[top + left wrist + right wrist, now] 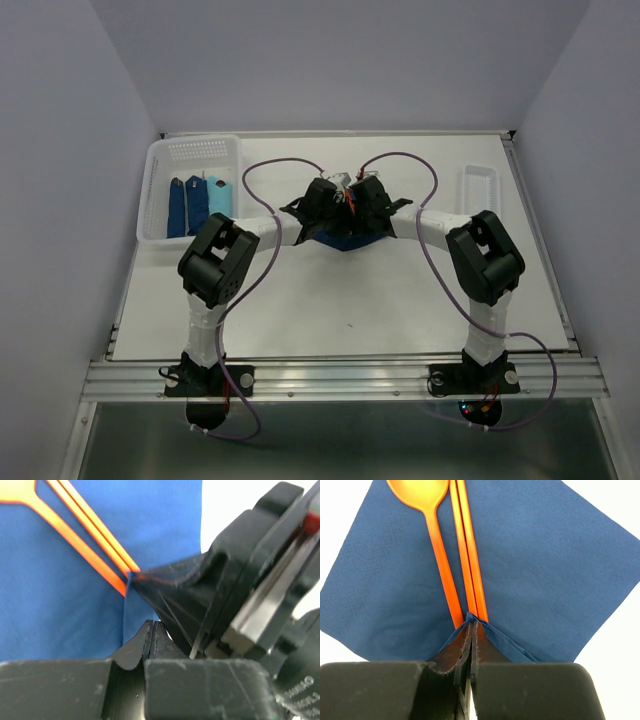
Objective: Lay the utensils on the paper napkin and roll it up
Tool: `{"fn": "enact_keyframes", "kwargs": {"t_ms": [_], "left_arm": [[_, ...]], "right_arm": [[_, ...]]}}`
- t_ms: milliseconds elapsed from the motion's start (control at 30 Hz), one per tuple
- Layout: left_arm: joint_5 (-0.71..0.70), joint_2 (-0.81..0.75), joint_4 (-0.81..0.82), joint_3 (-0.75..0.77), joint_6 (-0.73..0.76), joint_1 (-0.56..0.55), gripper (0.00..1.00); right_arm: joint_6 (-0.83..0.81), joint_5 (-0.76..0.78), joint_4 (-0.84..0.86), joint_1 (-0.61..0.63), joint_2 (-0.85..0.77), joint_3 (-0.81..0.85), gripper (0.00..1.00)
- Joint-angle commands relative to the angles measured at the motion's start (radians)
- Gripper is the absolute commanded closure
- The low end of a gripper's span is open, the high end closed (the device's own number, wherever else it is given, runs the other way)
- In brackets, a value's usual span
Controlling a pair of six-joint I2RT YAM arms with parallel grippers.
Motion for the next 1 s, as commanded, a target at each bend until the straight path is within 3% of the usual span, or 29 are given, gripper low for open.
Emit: {"fn": "enact_keyframes", "kwargs": {"t_ms": [0,367,833,967], "left_arm": [[-0.003,0.027,0.019,0.067,0.014,0.004,1.00],[-0.006,0.064,0.019,0.077,0.015,0.009,1.00],[-0.036,0.076,0.051,-0.027,-0.006,0.020,1.00],[-0.033,0.070,0.062,-0.066,-0.015,0.020,1.00]], "right_arm": [[0.001,-0.025,0.034,-0.006,-0.008,0.007,0.99],[0.016,-0.051,0.038,-0.006,-0.004,0.007,0.99],[0.041,-0.090,0.052,-0.015,-0.047,-0.015,0.99],[0.030,-0.070,0.047,-0.015,-0.089,-0.001,0.90]]}}
